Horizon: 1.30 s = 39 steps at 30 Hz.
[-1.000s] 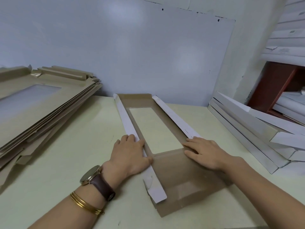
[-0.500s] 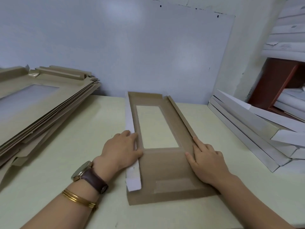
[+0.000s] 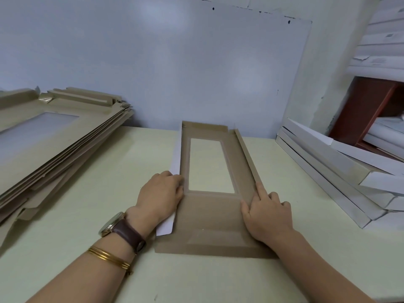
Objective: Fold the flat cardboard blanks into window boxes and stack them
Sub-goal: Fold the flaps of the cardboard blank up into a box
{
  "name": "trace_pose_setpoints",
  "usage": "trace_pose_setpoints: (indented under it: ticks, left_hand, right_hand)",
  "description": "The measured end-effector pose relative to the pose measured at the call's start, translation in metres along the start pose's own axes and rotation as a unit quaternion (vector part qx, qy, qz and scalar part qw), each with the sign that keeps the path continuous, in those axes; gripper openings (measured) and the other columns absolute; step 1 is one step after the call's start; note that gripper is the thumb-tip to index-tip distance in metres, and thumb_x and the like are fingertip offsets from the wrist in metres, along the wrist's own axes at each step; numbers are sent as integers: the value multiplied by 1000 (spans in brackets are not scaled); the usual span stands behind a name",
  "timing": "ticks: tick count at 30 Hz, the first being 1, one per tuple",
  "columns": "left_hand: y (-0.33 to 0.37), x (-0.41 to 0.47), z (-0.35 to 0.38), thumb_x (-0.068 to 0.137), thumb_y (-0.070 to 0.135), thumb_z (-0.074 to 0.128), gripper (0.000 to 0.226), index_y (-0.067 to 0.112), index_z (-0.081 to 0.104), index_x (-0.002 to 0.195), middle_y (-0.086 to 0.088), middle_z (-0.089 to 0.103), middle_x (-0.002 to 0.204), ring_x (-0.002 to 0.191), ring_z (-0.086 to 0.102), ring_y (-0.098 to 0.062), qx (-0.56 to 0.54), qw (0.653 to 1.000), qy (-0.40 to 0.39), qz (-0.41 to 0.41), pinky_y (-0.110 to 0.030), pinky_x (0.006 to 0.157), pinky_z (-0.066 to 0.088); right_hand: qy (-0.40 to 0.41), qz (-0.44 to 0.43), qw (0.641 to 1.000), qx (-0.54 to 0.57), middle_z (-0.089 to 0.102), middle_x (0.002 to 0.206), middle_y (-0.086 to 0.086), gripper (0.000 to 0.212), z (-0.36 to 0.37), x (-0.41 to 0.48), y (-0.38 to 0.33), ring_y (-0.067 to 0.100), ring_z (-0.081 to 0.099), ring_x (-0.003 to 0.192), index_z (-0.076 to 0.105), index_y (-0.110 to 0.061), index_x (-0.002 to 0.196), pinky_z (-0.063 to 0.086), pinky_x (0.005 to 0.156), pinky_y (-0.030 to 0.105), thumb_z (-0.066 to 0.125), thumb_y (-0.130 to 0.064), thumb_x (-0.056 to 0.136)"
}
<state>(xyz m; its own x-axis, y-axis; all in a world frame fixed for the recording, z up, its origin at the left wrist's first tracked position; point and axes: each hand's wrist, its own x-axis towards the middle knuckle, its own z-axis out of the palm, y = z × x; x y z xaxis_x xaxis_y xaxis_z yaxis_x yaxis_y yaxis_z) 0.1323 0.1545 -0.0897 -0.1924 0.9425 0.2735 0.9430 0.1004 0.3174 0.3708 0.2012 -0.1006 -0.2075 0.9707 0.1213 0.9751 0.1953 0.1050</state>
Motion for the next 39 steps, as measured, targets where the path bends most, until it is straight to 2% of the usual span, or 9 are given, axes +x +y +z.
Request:
trace_pose_setpoints:
  ticks: [9,14,17,20,25,28,32,36,39]
  left_hand:
    - [-10,2,-11,96,20,42,35,19,65,122,-3,61,121,112,56,-25,-71,997,25,-15,-32,92,44]
    - [-22,7,-23,87,28,51,12,20,50,78,-1,46,86,77,43,-20,-85,994,-11,-67,-34,75,44]
    - [-27,7,-22,81,14,56,14,6,63,89,-7,53,103,95,48,-26,-41,997,-28,-52,-31,83,42]
    - [-29,4,-23,76,8,64,48,12,64,124,1,52,130,120,36,-23,17,999,-29,21,-27,96,36]
    - [-19,-2,-24,79,2,55,40,18,67,114,0,63,111,114,46,-19,35,992,-63,107,-29,89,41]
    - [-16,-7,-24,95,24,46,21,19,65,102,0,61,100,104,53,-21,59,992,-68,89,-29,79,42]
    - [-15,-11,-24,90,60,47,48,24,53,120,4,55,111,110,51,-18,64,991,-94,67,-35,90,45]
    - [-18,-11,-22,87,40,54,54,28,40,138,5,47,127,116,48,-18,44,993,-85,75,-34,92,46]
    - [-21,-8,-22,81,18,55,61,27,41,139,7,45,131,114,45,-18,14,994,-67,87,-35,91,45]
  right_hand:
    - [13,-33,999,30,6,162,-8,48,-6,0,12,24,39,124,53,-15,128,37,89,39,23,-43,101]
    - [56,-50,997,24,22,155,-3,18,-16,-1,32,26,37,119,53,-13,97,40,88,38,39,-23,93]
    - [126,-79,988,-24,50,130,7,5,-20,-1,43,32,42,107,63,-8,80,35,80,40,59,-8,76]
    - [166,-158,972,-58,58,84,10,26,-24,-1,54,35,51,78,58,-6,56,34,61,37,63,13,38]
    - [123,-284,946,-95,51,63,1,33,-29,2,58,26,53,66,55,-13,56,40,47,33,60,12,34]
    - [38,-213,972,-88,52,87,-2,29,-19,5,64,22,52,92,54,-16,85,45,65,34,49,5,65]
    - [62,-178,982,28,62,98,-4,25,-20,-1,68,20,58,96,57,-23,116,48,79,35,43,-27,96]
    - [-14,-193,968,158,56,93,-22,63,-29,-18,69,-4,47,91,49,-43,129,41,80,21,40,-81,79]
    - [-91,-234,952,174,41,114,-41,94,-37,-31,70,-15,35,110,41,-49,136,37,97,19,39,-99,57]
